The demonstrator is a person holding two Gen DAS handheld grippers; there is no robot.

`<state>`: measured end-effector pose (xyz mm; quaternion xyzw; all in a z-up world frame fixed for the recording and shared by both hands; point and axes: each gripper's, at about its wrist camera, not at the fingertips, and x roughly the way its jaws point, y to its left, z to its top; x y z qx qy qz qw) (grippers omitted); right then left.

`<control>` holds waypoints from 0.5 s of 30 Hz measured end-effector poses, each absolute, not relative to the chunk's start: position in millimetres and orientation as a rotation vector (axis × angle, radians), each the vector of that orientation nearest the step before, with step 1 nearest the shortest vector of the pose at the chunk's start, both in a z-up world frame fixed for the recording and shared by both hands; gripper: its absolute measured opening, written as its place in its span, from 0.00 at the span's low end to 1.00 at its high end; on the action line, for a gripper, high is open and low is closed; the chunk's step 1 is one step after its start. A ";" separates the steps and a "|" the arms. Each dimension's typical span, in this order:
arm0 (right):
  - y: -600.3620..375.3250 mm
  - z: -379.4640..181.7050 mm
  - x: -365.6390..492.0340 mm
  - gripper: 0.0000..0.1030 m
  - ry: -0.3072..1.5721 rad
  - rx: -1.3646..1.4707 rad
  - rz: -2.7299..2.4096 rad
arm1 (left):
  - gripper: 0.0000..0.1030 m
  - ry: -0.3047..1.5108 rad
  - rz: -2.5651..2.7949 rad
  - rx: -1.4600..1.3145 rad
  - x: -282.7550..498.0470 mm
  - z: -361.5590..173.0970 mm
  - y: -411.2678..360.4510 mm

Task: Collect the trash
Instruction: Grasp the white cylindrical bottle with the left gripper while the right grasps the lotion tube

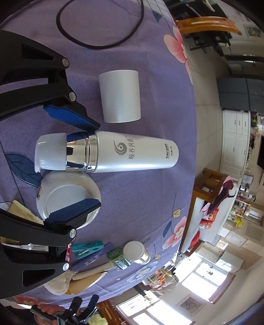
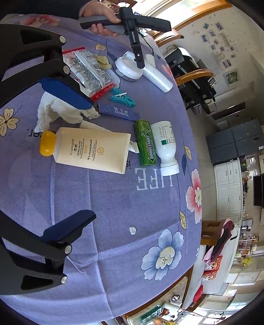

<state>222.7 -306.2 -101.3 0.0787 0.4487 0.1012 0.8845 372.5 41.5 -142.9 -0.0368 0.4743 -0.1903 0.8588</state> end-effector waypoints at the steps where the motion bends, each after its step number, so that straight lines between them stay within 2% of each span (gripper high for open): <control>1: -304.2 -103.7 224.5 0.95 0.940 0.163 0.212 | 0.65 0.993 -0.400 -0.086 372.9 -143.9 42.7; 11: -282.9 -124.8 233.6 0.78 1.023 0.113 0.248 | 0.59 0.957 -0.407 -0.110 370.6 -143.5 43.8; 12: -281.7 -124.7 233.3 0.71 1.020 0.108 0.255 | 0.59 0.958 -0.414 -0.110 370.5 -143.5 44.2; 13: -280.7 -124.3 233.2 0.69 1.016 0.093 0.248 | 0.58 0.959 -0.423 -0.112 370.9 -143.7 44.9; 15: -278.0 -123.6 232.9 0.51 1.019 0.078 0.249 | 0.55 0.959 -0.439 -0.119 370.6 -143.6 45.1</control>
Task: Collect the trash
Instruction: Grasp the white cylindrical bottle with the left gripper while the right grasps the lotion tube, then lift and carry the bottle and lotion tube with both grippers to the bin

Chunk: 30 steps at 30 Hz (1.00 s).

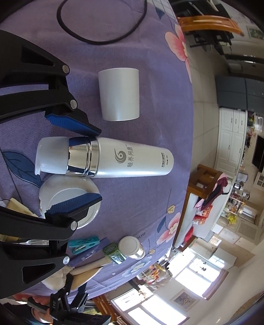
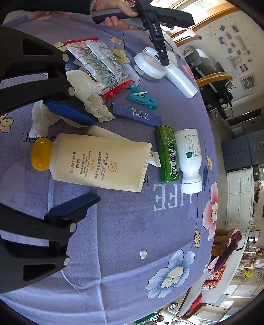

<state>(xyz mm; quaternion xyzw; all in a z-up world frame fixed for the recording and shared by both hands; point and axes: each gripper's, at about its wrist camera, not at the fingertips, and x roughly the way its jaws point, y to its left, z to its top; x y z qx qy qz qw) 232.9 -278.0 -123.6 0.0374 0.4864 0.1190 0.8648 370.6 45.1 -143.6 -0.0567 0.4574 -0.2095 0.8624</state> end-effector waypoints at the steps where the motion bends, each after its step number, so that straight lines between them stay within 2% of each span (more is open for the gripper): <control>1: -277.1 -123.0 232.0 0.46 1.021 0.067 0.242 | 0.53 0.953 -0.441 -0.117 369.4 -143.2 44.4; 2: -276.9 -122.8 230.5 0.44 1.022 0.072 0.244 | 0.40 0.935 -0.424 -0.112 367.5 -141.4 44.4; 17: -291.6 -105.5 194.5 0.43 0.960 0.221 0.285 | 0.40 0.847 -0.365 -0.113 352.6 -136.6 40.3; 27: -291.4 -109.8 184.8 0.43 0.971 0.241 0.303 | 0.41 0.896 -0.315 -0.087 366.1 -143.6 38.9; 30: -290.9 -112.5 185.4 0.43 0.976 0.243 0.307 | 0.47 0.893 -0.283 -0.016 377.9 -144.0 27.0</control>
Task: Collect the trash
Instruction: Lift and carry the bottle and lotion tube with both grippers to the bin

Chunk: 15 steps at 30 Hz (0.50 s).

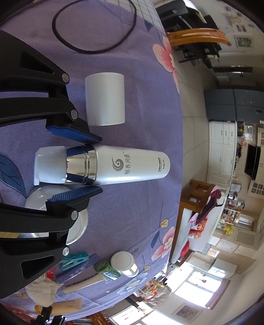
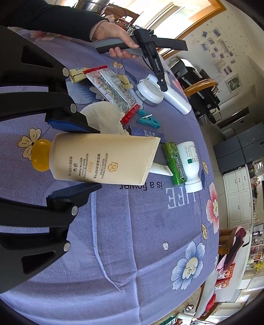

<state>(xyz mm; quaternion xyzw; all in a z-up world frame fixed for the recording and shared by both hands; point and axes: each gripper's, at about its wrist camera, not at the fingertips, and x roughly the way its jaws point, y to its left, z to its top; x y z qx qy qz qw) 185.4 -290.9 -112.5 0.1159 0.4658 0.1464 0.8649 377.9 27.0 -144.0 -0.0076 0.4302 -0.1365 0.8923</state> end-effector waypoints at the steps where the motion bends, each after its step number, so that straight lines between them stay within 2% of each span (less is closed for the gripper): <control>1: -290.4 -113.0 185.4 0.43 0.976 0.240 0.307 | 0.59 0.890 -0.265 0.007 381.6 -145.0 23.0; 2: -290.2 -113.6 184.9 0.43 0.976 0.238 0.306 | 0.67 0.885 -0.255 0.021 385.8 -145.5 19.8; 4: -290.3 -114.5 185.3 0.43 0.979 0.238 0.308 | 0.71 0.876 -0.250 0.040 392.8 -147.3 14.2; 5: -290.4 -115.0 184.4 0.43 0.978 0.236 0.307 | 0.69 0.881 -0.248 0.049 396.5 -149.8 12.2; 6: -290.8 -115.0 184.2 0.43 0.977 0.235 0.305 | 0.62 0.892 -0.254 0.048 399.2 -153.0 10.7; 7: -290.8 -115.0 183.6 0.43 0.976 0.235 0.304 | 0.46 0.897 -0.252 0.043 400.5 -155.7 10.4; 8: -291.5 -114.8 182.8 0.43 0.975 0.236 0.302 | 0.41 0.893 -0.248 0.036 400.7 -154.9 12.1; 15: -299.9 -110.0 171.6 0.43 0.960 0.257 0.282 | 0.41 0.855 -0.289 -0.074 386.2 -145.9 25.7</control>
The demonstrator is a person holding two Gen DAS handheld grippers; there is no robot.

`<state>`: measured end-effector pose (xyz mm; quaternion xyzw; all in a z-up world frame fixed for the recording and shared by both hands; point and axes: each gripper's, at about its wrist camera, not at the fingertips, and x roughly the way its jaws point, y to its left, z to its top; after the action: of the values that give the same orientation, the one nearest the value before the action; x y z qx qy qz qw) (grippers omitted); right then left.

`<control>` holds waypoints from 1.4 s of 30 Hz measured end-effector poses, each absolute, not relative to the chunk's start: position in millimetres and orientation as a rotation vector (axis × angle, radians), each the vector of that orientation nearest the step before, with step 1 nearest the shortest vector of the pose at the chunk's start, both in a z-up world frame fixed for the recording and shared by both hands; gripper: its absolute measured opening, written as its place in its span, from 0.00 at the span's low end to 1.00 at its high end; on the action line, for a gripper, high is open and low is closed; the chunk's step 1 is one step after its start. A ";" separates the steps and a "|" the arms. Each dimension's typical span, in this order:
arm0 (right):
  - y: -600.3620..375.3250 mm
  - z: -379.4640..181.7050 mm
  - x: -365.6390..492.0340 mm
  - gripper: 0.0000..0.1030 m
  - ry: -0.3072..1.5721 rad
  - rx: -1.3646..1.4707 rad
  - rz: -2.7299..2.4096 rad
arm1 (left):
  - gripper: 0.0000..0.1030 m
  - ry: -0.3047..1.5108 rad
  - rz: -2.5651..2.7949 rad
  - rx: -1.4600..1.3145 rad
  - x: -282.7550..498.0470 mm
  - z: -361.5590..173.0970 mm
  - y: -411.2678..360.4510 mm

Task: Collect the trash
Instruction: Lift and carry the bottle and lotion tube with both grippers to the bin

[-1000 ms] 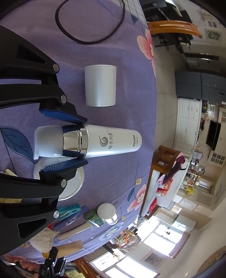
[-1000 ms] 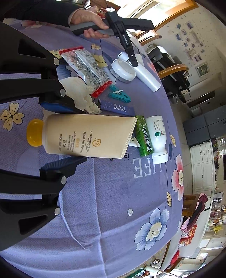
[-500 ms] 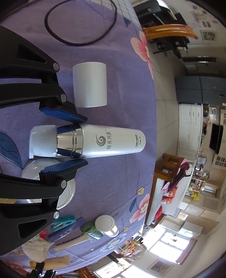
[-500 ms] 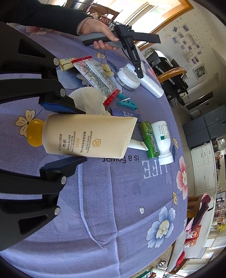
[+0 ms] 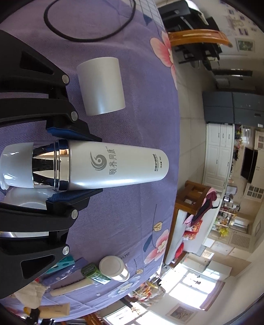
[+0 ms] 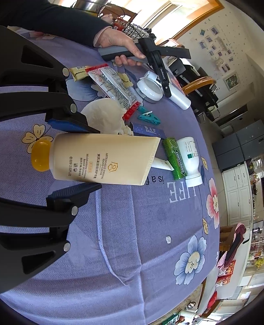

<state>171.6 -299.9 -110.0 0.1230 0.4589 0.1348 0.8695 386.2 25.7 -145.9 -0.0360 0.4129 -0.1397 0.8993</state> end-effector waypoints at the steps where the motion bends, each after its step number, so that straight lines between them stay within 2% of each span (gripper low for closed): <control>1: -300.7 -108.1 168.2 0.43 0.955 0.261 0.279 | 0.40 0.845 -0.298 -0.081 381.9 -141.8 24.9; 9: -318.6 -81.4 119.1 0.43 0.869 0.313 0.255 | 0.40 0.719 -0.488 -0.072 302.6 -73.1 -27.2; 16: -372.6 -38.7 19.8 0.43 0.725 0.339 0.176 | 0.40 0.609 -0.779 -0.037 184.4 -9.6 -136.6; 22: -439.5 -16.4 -84.6 0.43 0.593 0.352 0.081 | 0.40 0.567 -0.998 -0.009 72.6 7.5 -240.5; 27: -513.0 -25.3 -180.5 0.43 0.526 0.389 -0.074 | 0.40 0.562 -1.177 0.017 -19.4 -1.1 -329.9; 33: -617.8 -62.2 -289.8 0.43 0.522 0.471 -0.400 | 0.40 0.597 -1.443 0.053 -124.0 -33.9 -455.3; 37: -684.3 -110.5 -340.0 0.43 0.557 0.550 -0.601 | 0.40 0.690 -1.584 0.069 -186.5 -81.9 -540.8; 42: -743.4 -190.8 -385.4 0.43 0.632 0.677 -0.758 | 0.40 0.870 -1.640 0.099 -238.9 -168.3 -627.4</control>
<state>-385.4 -743.4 -190.8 0.3185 0.2974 -0.3569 0.8263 -238.9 -627.4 -168.3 0.0426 0.3751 -0.7070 0.5981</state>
